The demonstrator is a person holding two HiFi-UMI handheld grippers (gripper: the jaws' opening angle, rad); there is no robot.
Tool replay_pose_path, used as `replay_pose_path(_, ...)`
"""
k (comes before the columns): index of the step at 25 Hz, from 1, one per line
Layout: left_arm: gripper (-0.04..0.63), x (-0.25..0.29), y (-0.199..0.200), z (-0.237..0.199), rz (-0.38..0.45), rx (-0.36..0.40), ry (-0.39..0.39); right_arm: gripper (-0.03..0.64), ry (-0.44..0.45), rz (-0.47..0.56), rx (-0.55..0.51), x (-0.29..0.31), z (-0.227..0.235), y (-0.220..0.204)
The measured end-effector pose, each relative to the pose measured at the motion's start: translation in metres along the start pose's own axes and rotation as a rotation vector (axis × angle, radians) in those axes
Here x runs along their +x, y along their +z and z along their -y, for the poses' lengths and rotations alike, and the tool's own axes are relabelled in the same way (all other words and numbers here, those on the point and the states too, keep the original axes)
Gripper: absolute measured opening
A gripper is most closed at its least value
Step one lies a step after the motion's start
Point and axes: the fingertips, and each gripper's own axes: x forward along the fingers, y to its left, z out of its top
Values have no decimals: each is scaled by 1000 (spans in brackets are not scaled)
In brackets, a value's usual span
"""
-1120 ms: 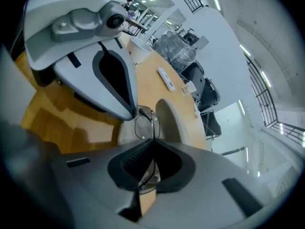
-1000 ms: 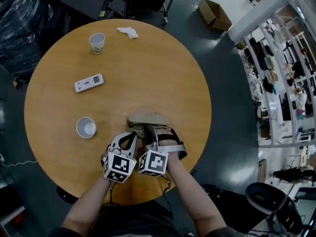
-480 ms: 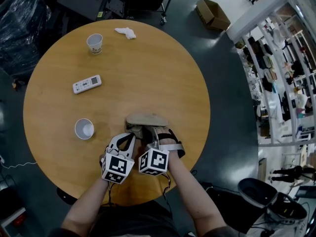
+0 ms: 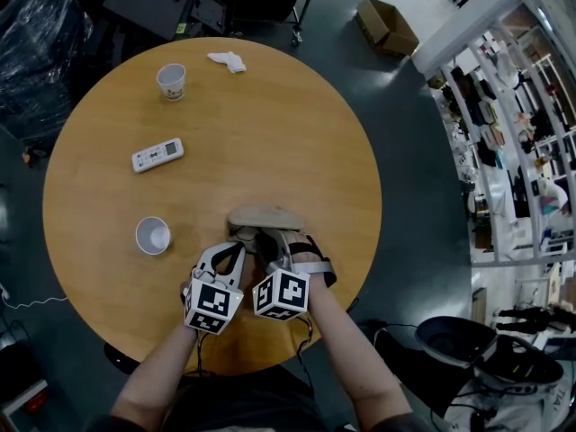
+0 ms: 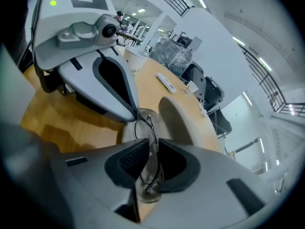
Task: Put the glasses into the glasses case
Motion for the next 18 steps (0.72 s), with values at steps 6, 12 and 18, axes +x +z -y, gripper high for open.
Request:
replay_pose_path(6, 6, 3, 0, -2, 3, -10, 2, 46, -16, 14, 16, -13, 3, 0)
replay_pose_path(12, 6, 1, -1, -2, -7, -12, 15, 46, -23, 31, 63, -39, -4, -2)
replay_pose_path(18, 5, -7, 4, -7, 7, -62, 61, 46, -44, 55, 186, -68, -8, -5)
